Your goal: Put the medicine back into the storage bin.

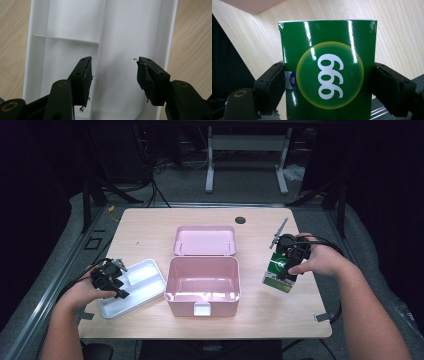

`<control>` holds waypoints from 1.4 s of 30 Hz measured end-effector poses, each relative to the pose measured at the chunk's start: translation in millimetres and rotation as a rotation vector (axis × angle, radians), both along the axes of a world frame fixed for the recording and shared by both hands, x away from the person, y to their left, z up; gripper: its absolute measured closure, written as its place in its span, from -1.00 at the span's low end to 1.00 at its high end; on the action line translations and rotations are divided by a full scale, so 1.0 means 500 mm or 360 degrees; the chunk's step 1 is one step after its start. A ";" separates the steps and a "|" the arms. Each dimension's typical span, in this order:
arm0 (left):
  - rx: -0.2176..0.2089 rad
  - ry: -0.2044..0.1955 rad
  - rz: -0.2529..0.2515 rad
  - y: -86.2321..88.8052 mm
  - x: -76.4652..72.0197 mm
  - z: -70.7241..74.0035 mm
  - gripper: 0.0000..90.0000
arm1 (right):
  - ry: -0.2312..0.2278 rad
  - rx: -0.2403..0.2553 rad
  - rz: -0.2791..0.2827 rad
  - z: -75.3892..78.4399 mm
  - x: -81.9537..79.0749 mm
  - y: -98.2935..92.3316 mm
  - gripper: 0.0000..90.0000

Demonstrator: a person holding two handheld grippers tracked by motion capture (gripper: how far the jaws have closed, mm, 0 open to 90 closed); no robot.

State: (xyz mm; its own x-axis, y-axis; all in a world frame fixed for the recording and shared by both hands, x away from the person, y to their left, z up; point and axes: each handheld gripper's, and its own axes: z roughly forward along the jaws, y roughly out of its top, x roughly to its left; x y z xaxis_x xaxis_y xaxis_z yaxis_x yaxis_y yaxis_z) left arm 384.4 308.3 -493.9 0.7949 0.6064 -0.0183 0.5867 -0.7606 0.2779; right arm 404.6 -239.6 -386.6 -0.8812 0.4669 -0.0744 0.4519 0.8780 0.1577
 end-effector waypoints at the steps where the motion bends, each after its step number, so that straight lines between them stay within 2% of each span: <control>1: -0.0001 0.0003 0.0002 0.000 0.000 -0.001 0.03 | -0.0008 -0.0001 0.0004 0.004 -0.002 0.003 -0.62; 17: -0.0003 0.0006 0.0007 0.002 0.000 -0.002 0.03 | -0.0018 0.0019 0.0075 0.021 -0.007 0.023 -0.62; 19: 0.0000 0.0004 0.0007 0.001 0.000 -0.002 0.03 | -0.0004 0.0032 0.0109 0.033 -0.008 0.032 -0.61; 21: 0.0011 -0.0002 0.0001 0.001 0.001 -0.001 0.03 | -0.0014 0.0030 0.0115 0.037 -0.009 0.034 -0.61; 23: 0.0006 0.0003 0.0002 0.001 0.000 -0.001 0.03 | -0.0022 0.0028 0.0156 0.053 -0.012 0.045 -0.61; 28: 0.0002 0.0010 0.0003 0.001 0.000 -0.002 0.03 | -0.0035 0.0029 0.0196 0.078 -0.017 0.065 -0.61; 36: 0.0002 0.0003 0.0007 0.001 0.000 -0.002 0.03 | -0.0022 -0.0020 0.0254 0.093 -0.019 0.094 -0.61; 42: 0.0007 0.0006 0.0002 0.001 0.000 -0.002 0.03 | -0.0033 0.0001 0.0292 0.103 -0.021 0.116 -0.61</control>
State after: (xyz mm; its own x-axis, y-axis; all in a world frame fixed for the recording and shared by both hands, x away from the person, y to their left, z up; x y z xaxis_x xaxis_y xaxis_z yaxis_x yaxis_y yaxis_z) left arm 384.5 309.0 -494.8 0.7941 0.6075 -0.0186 0.5886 -0.7610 0.2727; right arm 394.3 -181.8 -335.4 -0.9497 0.2988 -0.0933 0.2810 0.9452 0.1663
